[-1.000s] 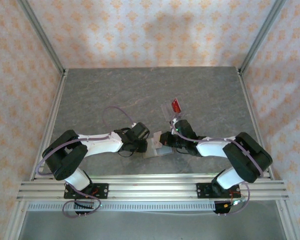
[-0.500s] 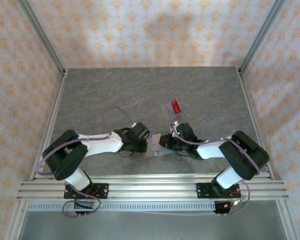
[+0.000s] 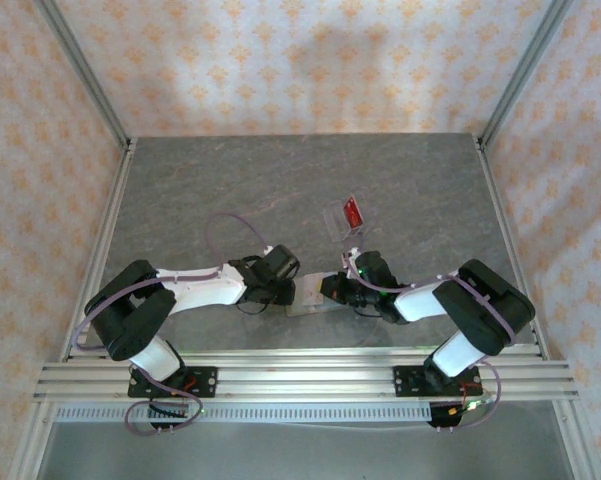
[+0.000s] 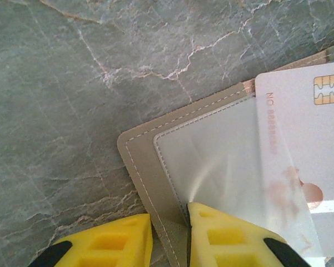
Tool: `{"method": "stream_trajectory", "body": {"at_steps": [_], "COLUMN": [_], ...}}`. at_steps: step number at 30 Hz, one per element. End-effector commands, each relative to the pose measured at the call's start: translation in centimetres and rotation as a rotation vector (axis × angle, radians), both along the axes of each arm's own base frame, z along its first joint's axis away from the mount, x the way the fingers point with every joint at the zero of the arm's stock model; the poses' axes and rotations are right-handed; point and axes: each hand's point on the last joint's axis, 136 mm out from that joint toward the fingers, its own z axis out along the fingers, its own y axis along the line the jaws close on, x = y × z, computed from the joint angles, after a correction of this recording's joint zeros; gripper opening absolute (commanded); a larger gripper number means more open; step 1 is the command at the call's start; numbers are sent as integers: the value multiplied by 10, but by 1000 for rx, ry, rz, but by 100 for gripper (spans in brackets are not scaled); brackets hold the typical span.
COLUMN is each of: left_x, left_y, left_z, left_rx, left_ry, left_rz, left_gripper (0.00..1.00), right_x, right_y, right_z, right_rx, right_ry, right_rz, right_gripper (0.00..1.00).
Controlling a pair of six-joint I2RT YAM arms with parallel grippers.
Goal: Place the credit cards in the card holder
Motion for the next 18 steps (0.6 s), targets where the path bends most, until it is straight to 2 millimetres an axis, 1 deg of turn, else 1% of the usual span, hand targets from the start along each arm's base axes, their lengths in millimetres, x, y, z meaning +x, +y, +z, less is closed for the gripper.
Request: {"method": "stream_trajectory", "body": {"at_steps": [1,8,13,18], "left_x": [-17,-17,-17,-17], "left_y": [19,20,20,18], "left_z": [-42,-44,-47,-48], "left_rx": [100,103,103,99], "left_ry": [67,65,69,69], "left_rz": [5,7,6,3], "left_gripper": [22,22,22,22], "right_x": [-18,-28,-33,-34], "right_y": [-16,-24,-27,-25], "right_z": [-28,-35,-36,-37], "right_rx": [-99,-154,-186,-203], "right_ry": [69,101,115,126], "right_rz": [7,30,51,77], "right_gripper": [0,0,0,0]}}
